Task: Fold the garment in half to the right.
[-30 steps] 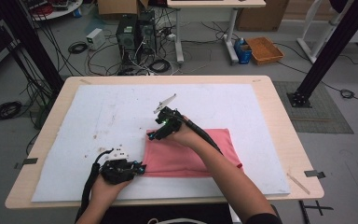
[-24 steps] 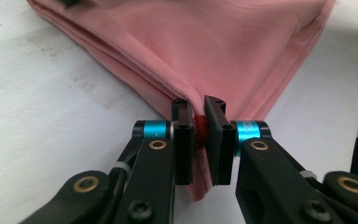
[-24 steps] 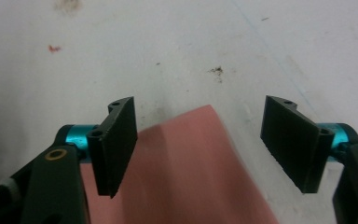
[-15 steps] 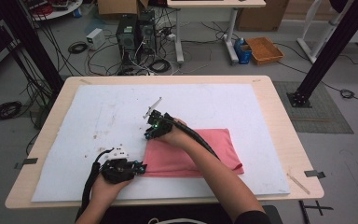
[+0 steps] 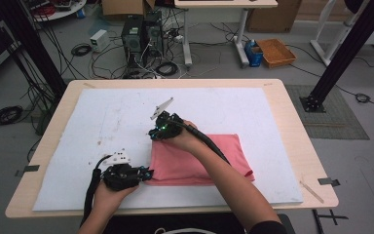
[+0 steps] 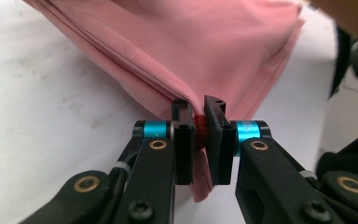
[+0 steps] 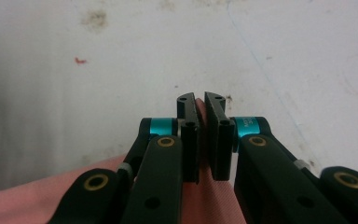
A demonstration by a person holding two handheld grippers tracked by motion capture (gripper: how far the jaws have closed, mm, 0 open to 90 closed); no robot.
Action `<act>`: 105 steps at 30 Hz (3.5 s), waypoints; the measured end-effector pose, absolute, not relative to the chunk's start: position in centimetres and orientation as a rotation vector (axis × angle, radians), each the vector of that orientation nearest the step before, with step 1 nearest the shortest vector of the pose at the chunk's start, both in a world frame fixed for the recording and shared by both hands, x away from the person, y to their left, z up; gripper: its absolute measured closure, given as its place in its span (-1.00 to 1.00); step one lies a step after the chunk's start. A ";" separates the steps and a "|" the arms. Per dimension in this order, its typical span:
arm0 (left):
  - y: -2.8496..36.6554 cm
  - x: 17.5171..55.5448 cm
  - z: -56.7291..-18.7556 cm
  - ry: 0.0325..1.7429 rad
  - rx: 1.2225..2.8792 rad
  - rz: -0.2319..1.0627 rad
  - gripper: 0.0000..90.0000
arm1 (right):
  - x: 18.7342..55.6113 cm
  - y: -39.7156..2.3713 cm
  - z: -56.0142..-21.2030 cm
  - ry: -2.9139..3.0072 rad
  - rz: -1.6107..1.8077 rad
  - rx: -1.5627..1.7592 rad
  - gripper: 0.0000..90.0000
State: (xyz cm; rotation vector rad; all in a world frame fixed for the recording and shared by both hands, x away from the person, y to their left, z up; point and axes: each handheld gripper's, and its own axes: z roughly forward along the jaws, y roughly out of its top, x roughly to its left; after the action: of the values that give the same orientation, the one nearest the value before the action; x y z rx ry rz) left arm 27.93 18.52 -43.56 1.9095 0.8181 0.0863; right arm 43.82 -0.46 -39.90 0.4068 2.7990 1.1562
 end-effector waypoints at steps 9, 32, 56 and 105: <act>16.9 27.9 -41.5 0.734 1.875 0.056 0.83 | 42.7 -3.7 -38.1 2.720 1.312 0.396 0.89; 7.4 31.6 -41.3 0.535 1.890 -0.117 0.83 | 40.8 -14.9 -37.9 2.514 1.451 0.550 0.89; 0.1 33.5 -41.4 0.426 1.888 -0.256 0.83 | 39.1 -23.1 -37.5 2.412 1.379 0.645 0.89; 12.2 33.7 -42.3 0.804 1.903 0.220 -0.19 | 42.7 -19.8 -41.4 2.593 1.075 0.770 0.23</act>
State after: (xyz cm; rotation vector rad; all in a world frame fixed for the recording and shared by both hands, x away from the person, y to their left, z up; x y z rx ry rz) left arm 33.70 12.23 -42.26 1.9033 0.8039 0.2203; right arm 42.70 -19.85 -41.43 0.7700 2.5935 1.0747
